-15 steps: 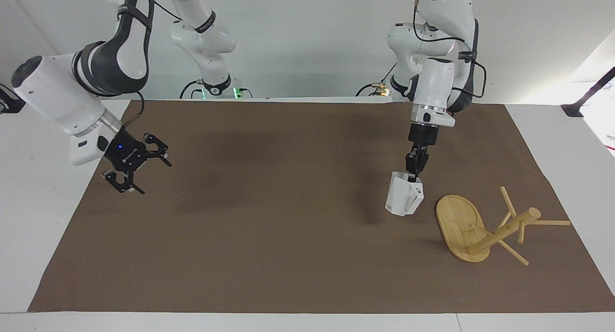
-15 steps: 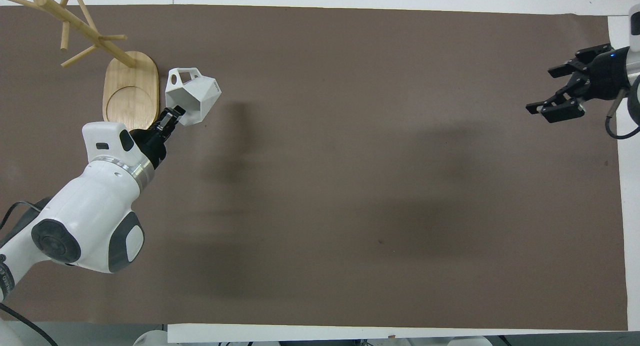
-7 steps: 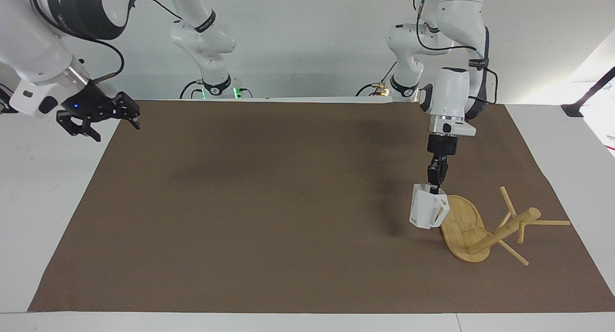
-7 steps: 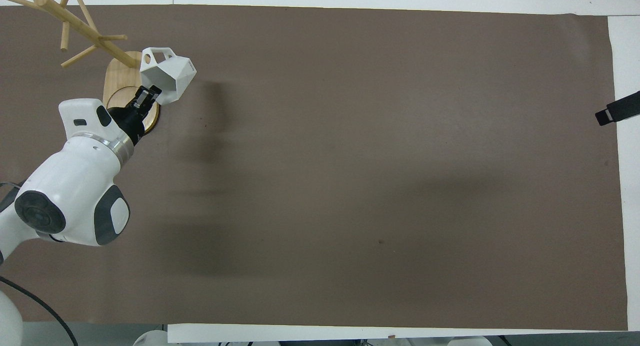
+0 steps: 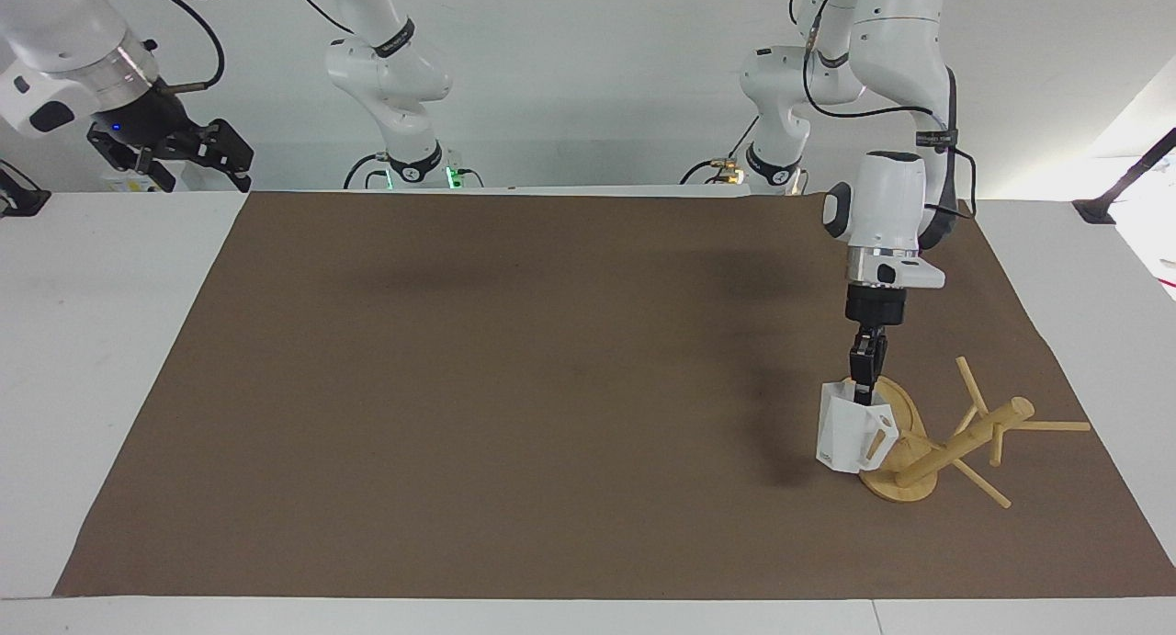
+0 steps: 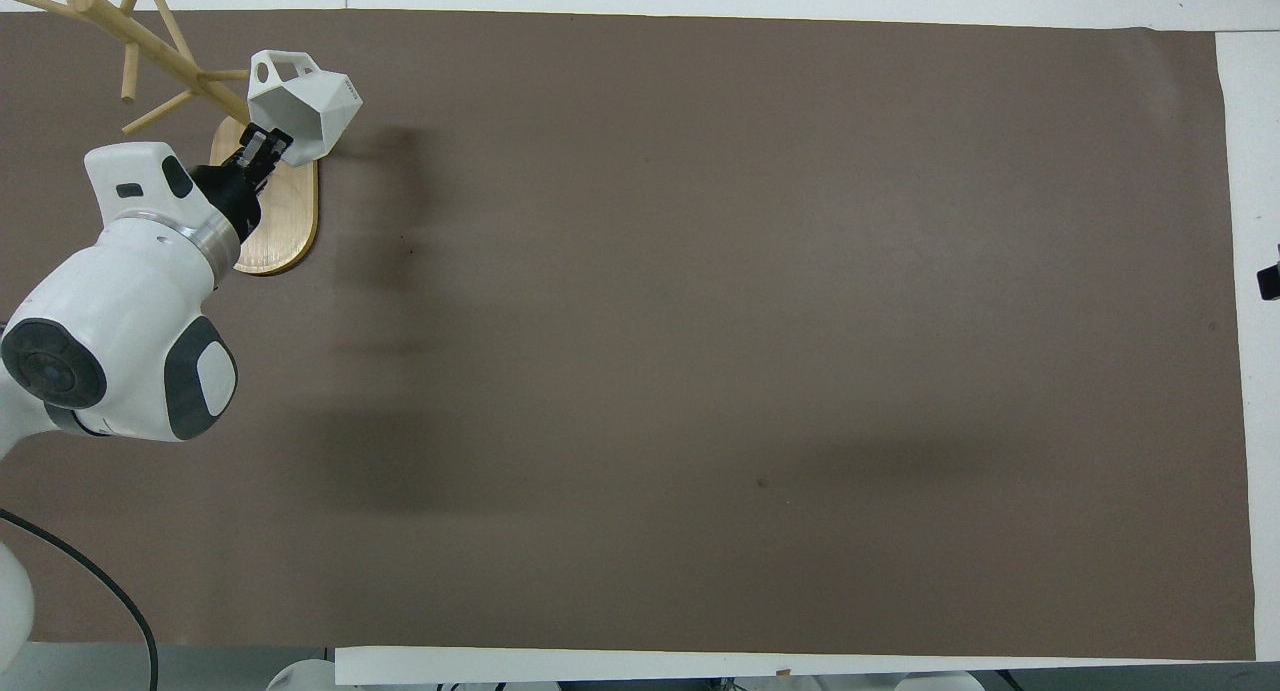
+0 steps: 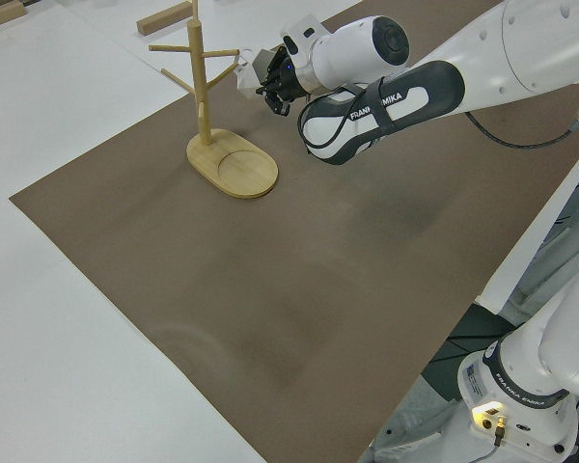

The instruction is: Hang cup on rack

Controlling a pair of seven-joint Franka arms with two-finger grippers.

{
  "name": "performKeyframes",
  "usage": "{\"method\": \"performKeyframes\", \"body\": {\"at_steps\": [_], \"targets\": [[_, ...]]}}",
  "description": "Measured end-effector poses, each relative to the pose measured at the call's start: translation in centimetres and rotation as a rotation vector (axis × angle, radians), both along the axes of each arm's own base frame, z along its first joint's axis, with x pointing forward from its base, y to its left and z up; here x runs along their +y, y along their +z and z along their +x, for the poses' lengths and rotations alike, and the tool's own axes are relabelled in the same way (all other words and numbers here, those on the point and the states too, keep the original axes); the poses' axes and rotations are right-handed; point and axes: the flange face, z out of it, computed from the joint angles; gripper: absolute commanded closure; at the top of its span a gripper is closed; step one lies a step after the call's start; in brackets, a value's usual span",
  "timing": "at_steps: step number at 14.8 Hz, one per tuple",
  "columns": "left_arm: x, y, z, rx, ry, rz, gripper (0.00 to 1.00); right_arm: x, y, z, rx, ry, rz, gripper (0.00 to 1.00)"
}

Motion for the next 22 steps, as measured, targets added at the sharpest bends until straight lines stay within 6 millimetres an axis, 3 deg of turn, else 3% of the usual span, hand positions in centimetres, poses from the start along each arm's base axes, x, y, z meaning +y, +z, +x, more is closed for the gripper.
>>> {"method": "performKeyframes", "body": {"at_steps": [6,10,11,12,14,15,19,22], "targets": [[1.1,-0.4,0.2,0.03,0.02,0.007,1.0,-0.1,-0.5,-1.0,0.009,-0.013,0.0,0.0],[2.8,-0.5,0.5,0.038,0.051,0.008,1.0,-0.3,-1.6,-1.0,0.033,-0.018,0.003,0.0],[3.3,-0.5,0.6,0.042,0.059,0.009,0.95,-0.3,-1.8,-1.0,0.037,-0.017,0.004,0.0],[3.7,-0.6,0.6,0.049,0.066,0.01,0.72,-0.2,-1.9,-1.0,0.04,-0.015,0.004,0.0],[3.8,-0.5,1.0,0.077,0.07,0.016,0.1,0.0,-2.0,-1.0,0.042,-0.012,0.004,0.0],[3.7,-0.1,1.5,0.102,0.072,0.022,0.0,0.0,-2.0,-1.0,0.042,-0.012,0.004,0.0],[3.4,3.0,3.8,0.158,0.077,0.038,0.0,0.0,-2.0,-1.0,0.043,-0.012,0.005,0.0],[3.3,3.7,4.2,0.222,0.08,0.053,0.0,0.0,-2.1,-1.0,0.043,-0.012,0.005,0.0]]}}
